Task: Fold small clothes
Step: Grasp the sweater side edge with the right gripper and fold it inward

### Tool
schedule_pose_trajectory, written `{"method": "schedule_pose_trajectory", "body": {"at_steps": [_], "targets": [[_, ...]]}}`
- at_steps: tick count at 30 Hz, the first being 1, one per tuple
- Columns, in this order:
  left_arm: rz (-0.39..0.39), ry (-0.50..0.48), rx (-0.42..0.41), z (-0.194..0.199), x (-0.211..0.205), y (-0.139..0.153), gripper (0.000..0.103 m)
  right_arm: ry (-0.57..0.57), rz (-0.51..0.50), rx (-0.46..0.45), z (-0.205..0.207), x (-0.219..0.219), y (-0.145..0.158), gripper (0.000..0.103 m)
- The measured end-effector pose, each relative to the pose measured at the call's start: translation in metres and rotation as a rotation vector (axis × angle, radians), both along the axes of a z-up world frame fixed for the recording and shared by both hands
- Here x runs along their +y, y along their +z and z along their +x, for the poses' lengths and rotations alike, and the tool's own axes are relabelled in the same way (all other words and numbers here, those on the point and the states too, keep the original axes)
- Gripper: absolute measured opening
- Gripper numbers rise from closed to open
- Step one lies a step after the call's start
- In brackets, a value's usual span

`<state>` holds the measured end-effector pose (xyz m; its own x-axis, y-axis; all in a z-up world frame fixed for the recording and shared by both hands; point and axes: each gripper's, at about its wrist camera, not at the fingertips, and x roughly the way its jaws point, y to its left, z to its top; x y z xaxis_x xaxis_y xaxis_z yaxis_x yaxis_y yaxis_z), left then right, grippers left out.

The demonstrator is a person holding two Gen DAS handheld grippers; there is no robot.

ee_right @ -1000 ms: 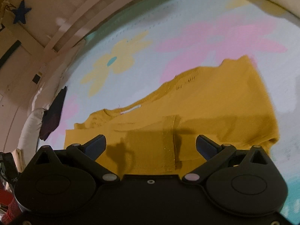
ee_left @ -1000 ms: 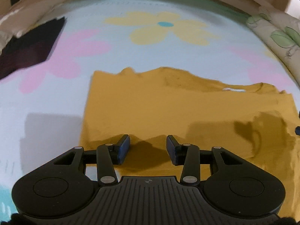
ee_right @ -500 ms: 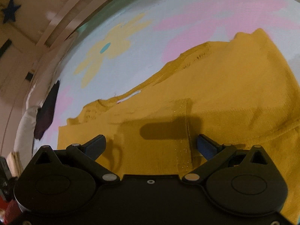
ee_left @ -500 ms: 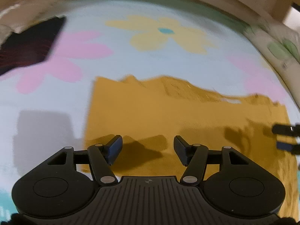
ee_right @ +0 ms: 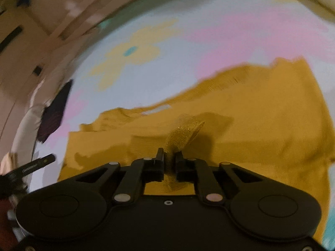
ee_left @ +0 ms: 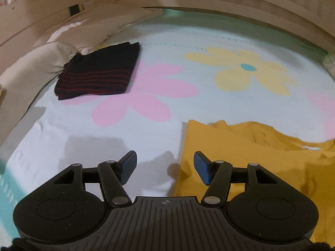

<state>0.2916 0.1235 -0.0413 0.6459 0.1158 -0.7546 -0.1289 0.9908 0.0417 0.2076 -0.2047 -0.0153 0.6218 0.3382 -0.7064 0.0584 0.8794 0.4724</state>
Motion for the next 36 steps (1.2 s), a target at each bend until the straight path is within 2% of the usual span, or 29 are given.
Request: {"method": "schedule_pose_trajectory", "body": {"at_steps": [3,6,10,12,15,20,23,24,26,30,34,36], "targets": [[-0.019,0.024,-0.006,0.0,0.004,0.003,0.058,0.003,-0.003,-0.078,-0.005,-0.01,0.029,0.015],[-0.044,0.022,-0.003,0.001,0.004,0.002,0.058,-0.072,-0.07,-0.105,-0.007,-0.032,0.045,0.015],[-0.037,-0.017,0.011,0.001,-0.008,-0.002,0.058,-0.179,-0.224,-0.05,-0.009,-0.061,0.031,0.015],[-0.034,-0.034,0.018,0.001,-0.016,-0.004,0.058,-0.204,-0.199,-0.018,-0.008,-0.072,0.016,0.015],[-0.03,-0.068,0.022,0.0,-0.028,-0.007,0.058,-0.203,-0.216,0.011,-0.005,-0.075,0.004,0.016],[0.025,-0.109,0.06,0.001,-0.044,-0.02,0.058,-0.195,-0.235,0.026,-0.004,-0.077,-0.003,0.017],[0.061,-0.113,0.115,0.003,-0.046,-0.036,0.059,-0.203,-0.291,0.075,-0.005,-0.078,-0.019,0.028],[0.07,-0.112,0.133,0.004,-0.045,-0.041,0.06,-0.204,-0.324,0.095,-0.005,-0.078,-0.025,0.028],[0.056,-0.115,0.107,0.0,-0.042,-0.043,0.06,-0.205,-0.35,0.086,-0.008,-0.081,-0.029,0.03],[0.018,-0.103,0.115,0.001,-0.038,-0.042,0.06,-0.224,-0.353,0.076,-0.011,-0.085,-0.027,0.048],[-0.01,-0.096,0.102,-0.002,-0.034,-0.044,0.061,-0.216,-0.358,0.075,-0.014,-0.083,-0.029,0.054],[-0.019,-0.099,0.096,-0.003,-0.032,-0.045,0.062,-0.213,-0.357,0.074,-0.013,-0.081,-0.029,0.062]]}}
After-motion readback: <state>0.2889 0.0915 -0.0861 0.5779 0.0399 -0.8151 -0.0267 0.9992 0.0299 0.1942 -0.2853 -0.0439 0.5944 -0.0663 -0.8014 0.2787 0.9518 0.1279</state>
